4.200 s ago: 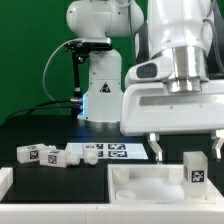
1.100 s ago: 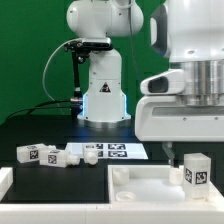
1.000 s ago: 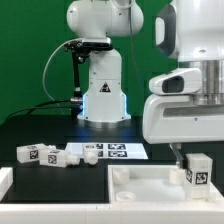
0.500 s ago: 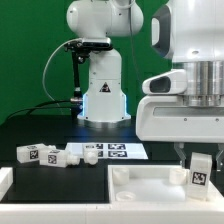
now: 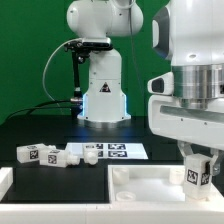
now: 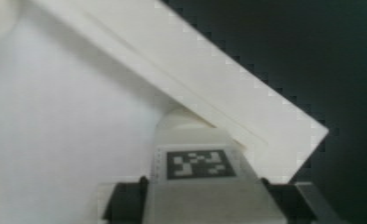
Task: Assemble one leg
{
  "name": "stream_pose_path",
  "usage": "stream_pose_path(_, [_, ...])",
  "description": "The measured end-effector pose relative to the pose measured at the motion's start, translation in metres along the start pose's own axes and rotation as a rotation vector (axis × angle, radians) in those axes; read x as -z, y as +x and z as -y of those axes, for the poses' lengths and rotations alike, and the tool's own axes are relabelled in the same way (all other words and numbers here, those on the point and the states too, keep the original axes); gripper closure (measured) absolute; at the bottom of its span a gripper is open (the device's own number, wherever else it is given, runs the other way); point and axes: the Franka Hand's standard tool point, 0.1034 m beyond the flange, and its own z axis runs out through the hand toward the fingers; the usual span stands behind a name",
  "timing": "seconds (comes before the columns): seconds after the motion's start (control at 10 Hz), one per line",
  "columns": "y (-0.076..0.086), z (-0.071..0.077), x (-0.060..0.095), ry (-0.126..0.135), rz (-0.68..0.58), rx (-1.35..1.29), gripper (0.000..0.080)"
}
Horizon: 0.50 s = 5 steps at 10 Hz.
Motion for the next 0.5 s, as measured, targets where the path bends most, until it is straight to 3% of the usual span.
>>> stream_pose_path(0.1, [0.0001, -0.0009, -0.0001, 0.020, 0.004, -0.086, 0.0509])
stream_pose_path(0.3, [0.0000, -0.0010, -0.0004, 0.019, 0.003, -0.037, 0.0509])
stream_pose_path(0.4, [0.0017, -0.0010, 0.0003, 0.018, -0.004, 0.111, 0.0413])
stream_pose_path(0.5, [0.0050, -0.0003, 0.0030, 0.022, -0.008, 0.342, 0.0236])
